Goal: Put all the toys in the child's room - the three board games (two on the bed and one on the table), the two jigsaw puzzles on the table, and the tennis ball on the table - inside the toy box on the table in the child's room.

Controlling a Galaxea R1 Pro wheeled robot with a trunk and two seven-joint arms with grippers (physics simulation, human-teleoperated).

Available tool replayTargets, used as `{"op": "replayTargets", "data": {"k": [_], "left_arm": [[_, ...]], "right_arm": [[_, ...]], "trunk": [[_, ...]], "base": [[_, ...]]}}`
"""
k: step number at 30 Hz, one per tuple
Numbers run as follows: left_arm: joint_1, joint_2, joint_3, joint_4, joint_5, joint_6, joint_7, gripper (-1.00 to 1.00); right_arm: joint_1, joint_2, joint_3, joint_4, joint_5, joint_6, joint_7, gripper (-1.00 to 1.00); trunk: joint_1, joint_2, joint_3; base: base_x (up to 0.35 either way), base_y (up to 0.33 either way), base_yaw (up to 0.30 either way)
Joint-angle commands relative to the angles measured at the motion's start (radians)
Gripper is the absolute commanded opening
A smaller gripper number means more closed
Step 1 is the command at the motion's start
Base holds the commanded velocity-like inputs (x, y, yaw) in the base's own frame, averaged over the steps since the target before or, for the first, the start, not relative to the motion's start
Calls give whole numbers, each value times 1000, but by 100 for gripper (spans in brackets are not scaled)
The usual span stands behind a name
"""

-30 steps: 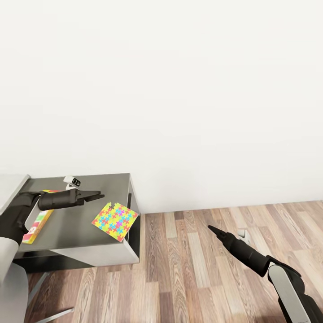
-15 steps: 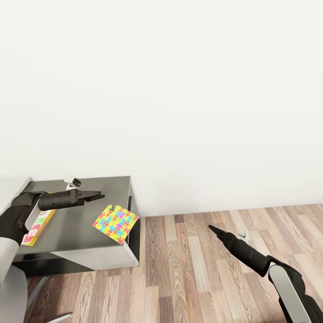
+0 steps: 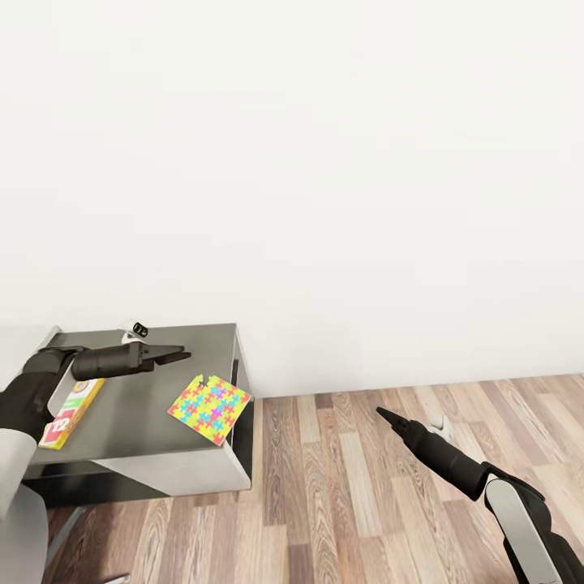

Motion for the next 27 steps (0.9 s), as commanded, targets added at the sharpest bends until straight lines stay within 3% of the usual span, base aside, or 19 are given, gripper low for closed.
{"op": "replayTargets", "data": {"k": [1, 27], "left_arm": [[0, 0, -1, 0, 1, 11, -3, 100], [0, -13, -3, 0, 1, 11, -3, 100]], "right_arm": [[-1, 0, -2, 0, -2, 6, 2, 100], [5, -2, -10, 0, -12, 7, 5, 100]], "trunk": [[1, -2, 0], [1, -2, 43]], "base": [[0, 0, 0], [0, 0, 0]]}}
